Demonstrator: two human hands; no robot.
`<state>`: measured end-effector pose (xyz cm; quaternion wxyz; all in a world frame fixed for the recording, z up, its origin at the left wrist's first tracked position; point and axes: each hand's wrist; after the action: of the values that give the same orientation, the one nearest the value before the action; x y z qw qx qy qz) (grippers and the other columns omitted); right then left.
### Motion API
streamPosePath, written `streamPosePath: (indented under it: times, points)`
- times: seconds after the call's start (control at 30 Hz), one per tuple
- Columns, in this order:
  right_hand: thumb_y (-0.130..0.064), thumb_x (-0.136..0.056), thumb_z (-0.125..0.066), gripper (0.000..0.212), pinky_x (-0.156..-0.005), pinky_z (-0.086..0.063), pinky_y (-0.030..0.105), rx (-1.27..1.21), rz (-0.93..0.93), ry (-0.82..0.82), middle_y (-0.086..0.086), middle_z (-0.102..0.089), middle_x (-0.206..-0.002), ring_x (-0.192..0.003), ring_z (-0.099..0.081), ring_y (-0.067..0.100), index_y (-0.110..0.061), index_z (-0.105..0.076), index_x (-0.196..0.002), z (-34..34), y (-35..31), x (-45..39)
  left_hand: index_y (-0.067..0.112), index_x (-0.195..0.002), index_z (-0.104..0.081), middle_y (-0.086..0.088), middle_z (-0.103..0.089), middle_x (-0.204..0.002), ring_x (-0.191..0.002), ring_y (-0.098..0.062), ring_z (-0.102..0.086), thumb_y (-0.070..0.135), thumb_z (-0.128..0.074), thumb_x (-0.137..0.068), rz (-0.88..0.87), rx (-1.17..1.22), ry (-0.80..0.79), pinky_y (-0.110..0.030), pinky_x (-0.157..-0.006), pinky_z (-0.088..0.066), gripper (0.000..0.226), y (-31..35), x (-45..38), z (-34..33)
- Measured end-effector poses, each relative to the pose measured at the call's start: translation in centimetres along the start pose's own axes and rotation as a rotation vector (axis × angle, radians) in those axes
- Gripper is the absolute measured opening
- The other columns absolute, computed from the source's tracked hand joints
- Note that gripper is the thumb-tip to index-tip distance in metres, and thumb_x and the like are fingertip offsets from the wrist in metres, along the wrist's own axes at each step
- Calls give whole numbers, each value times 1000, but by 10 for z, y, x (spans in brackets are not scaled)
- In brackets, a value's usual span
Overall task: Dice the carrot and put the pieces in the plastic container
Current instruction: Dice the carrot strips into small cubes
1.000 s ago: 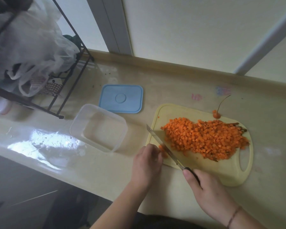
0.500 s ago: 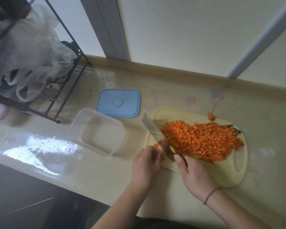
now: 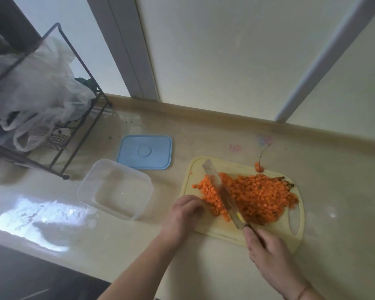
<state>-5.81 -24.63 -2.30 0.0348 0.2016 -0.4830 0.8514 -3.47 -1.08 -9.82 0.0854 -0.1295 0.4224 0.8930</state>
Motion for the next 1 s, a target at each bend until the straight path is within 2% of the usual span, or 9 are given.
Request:
streamPosePath:
  times: [0.1,0.17,0.2,0.27,0.33,0.53,0.63,0.87,1.0]
  points:
    - [-90,-72,-27,78,-51,-43,34,376,162,53,-2,-58,-55,-52,-56,9,-19,-59,-75,12,-1,4,22,-97,-59,10,-57,-97,-87,-7,-59,-1,-64,-87,78,60,221,-22,-78,-49,26,16,7,13]
    - [-85,-78,-24,68,-46,-44,33,683,240,128,-3,-64,-59,-55,-62,15,-27,-60,-80,15,1,4,18,-101,-58,5,-54,-101,-90,-16,-57,6,-59,-89,-16,35,363,-22,-84,-46,17,34,10,25]
    - [-81,-81,-26,61,-41,-42,32,794,288,142,-3,-63,-57,-51,-62,17,-29,-59,-79,16,3,2,16,-102,-58,2,-55,-102,-92,-19,-56,8,-58,-89,-102,13,352,-24,-86,-45,16,41,10,29]
    - [-72,-84,-33,52,-32,-32,28,942,365,132,-5,-57,-50,-40,-57,17,-28,-57,-72,16,3,0,16,-101,-61,0,-60,-101,-93,-23,-57,12,-61,-90,-276,-63,180,-32,-86,-46,12,49,6,32]
    - [-67,-82,-38,47,-34,-21,22,1035,423,162,-5,-53,-46,-34,-52,16,-27,-56,-65,16,-1,-1,17,-98,-68,2,-64,-98,-93,-25,-60,20,-65,-92,-329,-153,3,-38,-84,-48,7,49,0,27]
    - [-64,-83,-37,46,-39,-22,24,1086,530,191,-3,-53,-50,-37,-52,19,-26,-54,-64,10,-1,1,23,-100,-71,8,-64,-101,-95,-18,-58,47,-60,-93,-227,-291,-186,-38,-85,-47,28,50,-7,10]
    - [-62,-82,-37,45,-40,-20,24,1089,547,204,-4,-51,-48,-35,-50,19,-25,-55,-62,11,-4,2,26,-104,-71,9,-64,-103,-97,-19,-58,54,-55,-94,-181,-350,-210,-39,-84,-47,34,53,-7,7]
    - [-60,-80,-35,47,-40,-18,25,1093,625,147,-3,-48,-45,-32,-47,20,-25,-56,-58,16,-7,0,26,-113,-69,8,-62,-106,-97,-22,-54,59,-47,-94,14,-420,-193,-40,-84,-49,44,69,-7,2]
    - [-64,-90,-28,56,-38,-16,23,1007,598,125,-1,-47,-39,-29,-47,17,-25,-54,-60,22,-3,3,20,-114,-73,2,-64,-112,-105,-23,-56,50,-51,-97,91,-292,-44,-45,-89,-51,40,78,-16,13]
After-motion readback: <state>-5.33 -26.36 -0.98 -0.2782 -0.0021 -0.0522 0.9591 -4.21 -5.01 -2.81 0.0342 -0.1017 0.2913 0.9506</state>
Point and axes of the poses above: each hand's wrist, its own x-axis away from the middle knuckle, its own z-axis out of the back of the hand, y = z × x
